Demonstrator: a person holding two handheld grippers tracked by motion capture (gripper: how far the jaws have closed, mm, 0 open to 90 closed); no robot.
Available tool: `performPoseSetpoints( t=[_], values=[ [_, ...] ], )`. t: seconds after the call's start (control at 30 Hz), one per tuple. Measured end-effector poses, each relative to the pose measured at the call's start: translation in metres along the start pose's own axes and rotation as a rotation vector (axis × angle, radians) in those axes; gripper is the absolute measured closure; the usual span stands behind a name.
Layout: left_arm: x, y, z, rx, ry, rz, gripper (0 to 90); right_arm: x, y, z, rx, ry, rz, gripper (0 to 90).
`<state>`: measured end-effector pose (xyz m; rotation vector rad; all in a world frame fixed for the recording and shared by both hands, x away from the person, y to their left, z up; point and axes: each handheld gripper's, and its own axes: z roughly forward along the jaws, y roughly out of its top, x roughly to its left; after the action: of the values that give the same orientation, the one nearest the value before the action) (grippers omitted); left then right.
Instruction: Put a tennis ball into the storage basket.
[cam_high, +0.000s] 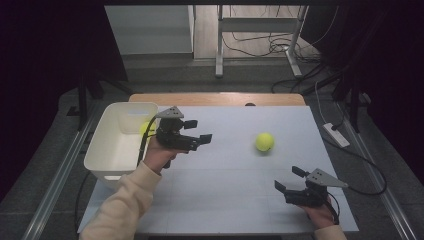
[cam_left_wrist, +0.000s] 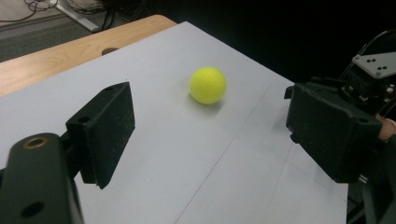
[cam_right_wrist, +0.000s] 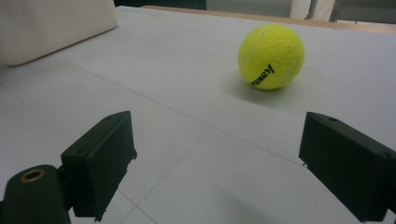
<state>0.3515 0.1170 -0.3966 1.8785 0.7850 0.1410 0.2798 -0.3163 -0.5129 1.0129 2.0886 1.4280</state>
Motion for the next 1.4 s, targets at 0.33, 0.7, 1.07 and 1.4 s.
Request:
performPoseSetpoints(
  t=[0.33, 0.7, 1.07, 1.4],
  values=[
    [-0.002, -0.002, 0.016, 0.03, -0.013, 0.003, 16.3, 0.001, 0.0, -0.003, -0.004, -0.007, -0.005, 10.8],
    [-0.004, -0.002, 0.034, 0.037, -0.026, -0.007, 16.9, 0.003, 0.001, -0.001, -0.003, -0.002, -0.01, 10.8],
    [-0.004, -0.001, 0.052, 0.065, -0.013, -0.005, 17.0, 0.002, 0.002, -0.002, -0.009, 0.006, -0.019, 11.0],
    [-0.005, 0.001, 0.068, 0.071, -0.014, -0.007, 17.0, 0.001, 0.002, -0.001, -0.01, 0.005, -0.019, 10.9]
  ],
)
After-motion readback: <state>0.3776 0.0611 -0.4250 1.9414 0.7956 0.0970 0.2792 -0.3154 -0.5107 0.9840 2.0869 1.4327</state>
